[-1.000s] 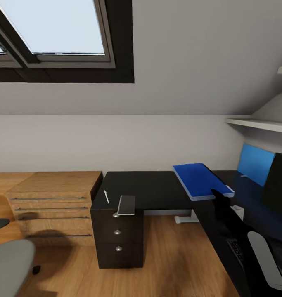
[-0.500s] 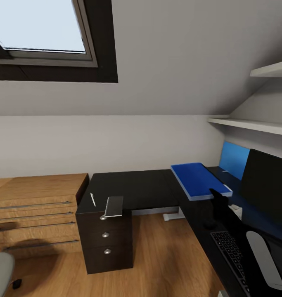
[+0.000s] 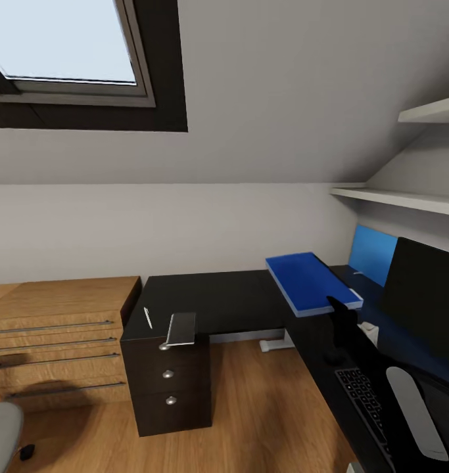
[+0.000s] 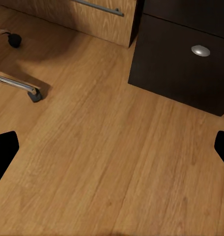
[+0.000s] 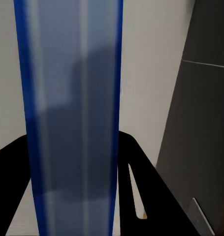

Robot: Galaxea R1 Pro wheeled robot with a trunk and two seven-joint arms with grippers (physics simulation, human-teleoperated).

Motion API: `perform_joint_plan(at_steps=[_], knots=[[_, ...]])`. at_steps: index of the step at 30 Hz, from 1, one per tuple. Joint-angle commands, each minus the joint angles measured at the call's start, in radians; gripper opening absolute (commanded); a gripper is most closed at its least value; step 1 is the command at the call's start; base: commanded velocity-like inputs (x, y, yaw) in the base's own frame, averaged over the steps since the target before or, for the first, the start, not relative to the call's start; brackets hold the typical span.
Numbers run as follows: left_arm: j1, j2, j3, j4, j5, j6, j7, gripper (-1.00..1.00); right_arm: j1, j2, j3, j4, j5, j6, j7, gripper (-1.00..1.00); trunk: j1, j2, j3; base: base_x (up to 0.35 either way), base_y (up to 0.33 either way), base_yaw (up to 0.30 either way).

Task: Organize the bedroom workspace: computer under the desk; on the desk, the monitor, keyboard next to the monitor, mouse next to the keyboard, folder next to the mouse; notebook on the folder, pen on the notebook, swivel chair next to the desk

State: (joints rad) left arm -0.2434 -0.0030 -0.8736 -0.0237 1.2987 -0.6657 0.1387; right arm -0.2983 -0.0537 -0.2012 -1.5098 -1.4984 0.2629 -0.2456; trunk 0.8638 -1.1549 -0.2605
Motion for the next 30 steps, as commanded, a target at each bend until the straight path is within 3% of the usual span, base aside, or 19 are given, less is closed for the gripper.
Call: perform_joint_plan(at_steps=[1, 11, 15, 19, 20, 22, 25, 27, 28, 29, 30], knots=[[0.0, 0.0, -0.008, -0.001, -0.001, -0.002, 0.01, 1.0, -0.001, 0.0, -0.001, -0.001, -0.008, 0.004, -0.004, -1.0, 0.0, -0.001, -0.001, 0.0, 0.0, 0.0], [-0.001, -0.005, -0.015, -0.002, -0.013, 0.019, -0.005, 1.0, -0.001, 0.017, 0.001, 0.009, -0.008, 0.004, 0.014, -1.0, 0.0, -0.001, -0.001, 0.0, 0.0, 0.0], [-0.001, -0.007, -0.037, -0.024, -0.11, 0.024, -0.002, 1.0, -0.002, 0.024, 0.025, 0.079, -0.003, -0.013, 0.01, -1.0, 0.0, -0.001, -0.001, 0.0, 0.0, 0.0], [0.0, -0.001, -0.04, -0.094, -0.134, 0.091, 0.001, 1.0, -0.008, 0.028, 0.04, 0.111, -0.001, -0.038, 0.008, -1.0, 0.0, -0.001, -0.001, 0.0, 0.0, 0.0], [0.0, 0.009, -0.04, -0.145, -0.138, 0.173, 0.003, 1.0, -0.025, 0.029, 0.05, 0.14, 0.001, -0.043, 0.008, -1.0, 0.0, -0.001, -0.001, 0.0, 0.0, 0.0], [0.0, 0.029, -0.04, -0.209, -0.14, 0.249, 0.006, 1.0, -0.047, 0.03, 0.058, 0.177, 0.005, -0.047, 0.007, -1.0, 0.0, -0.001, -0.001, 0.0, 0.0, 0.0], [-0.002, 0.103, -0.04, -0.399, -0.142, 0.38, 0.04, 1.0, -0.1, 0.03, 0.064, 0.255, 0.033, -0.049, 0.005, -1.0, 0.0, -0.001, -0.001, 0.0, 0.0, 0.0], [-0.002, 0.167, -0.038, -0.574, -0.141, 0.476, 0.112, 1.0, -0.116, 0.03, 0.065, 0.28, 0.056, -0.052, 0.006, -1.0, 0.0, -0.001, -0.001, 0.0, 0.0, 0.0], [-0.002, 0.183, -0.038, -0.623, -0.141, 0.502, 0.139, 1.0, -0.119, 0.031, 0.066, 0.284, 0.06, -0.054, 0.006, -1.0, 0.0, -0.001, -0.001, 0.0, 0.0, 0.0], [-0.002, 0.214, -0.039, -0.726, -0.141, 0.552, 0.201, 1.0, -0.123, 0.031, 0.066, 0.291, 0.067, -0.059, 0.006, -1.0, 0.0, -0.001, -0.001, 0.0, 0.0, 0.0], [-0.001, 0.258, -0.04, -0.88, -0.139, 0.615, 0.312, 1.0, -0.128, 0.031, 0.067, 0.306, 0.072, -0.069, 0.006, -1.0, 0.0, -0.001, -0.001, 0.0, 0.0, 0.0]])
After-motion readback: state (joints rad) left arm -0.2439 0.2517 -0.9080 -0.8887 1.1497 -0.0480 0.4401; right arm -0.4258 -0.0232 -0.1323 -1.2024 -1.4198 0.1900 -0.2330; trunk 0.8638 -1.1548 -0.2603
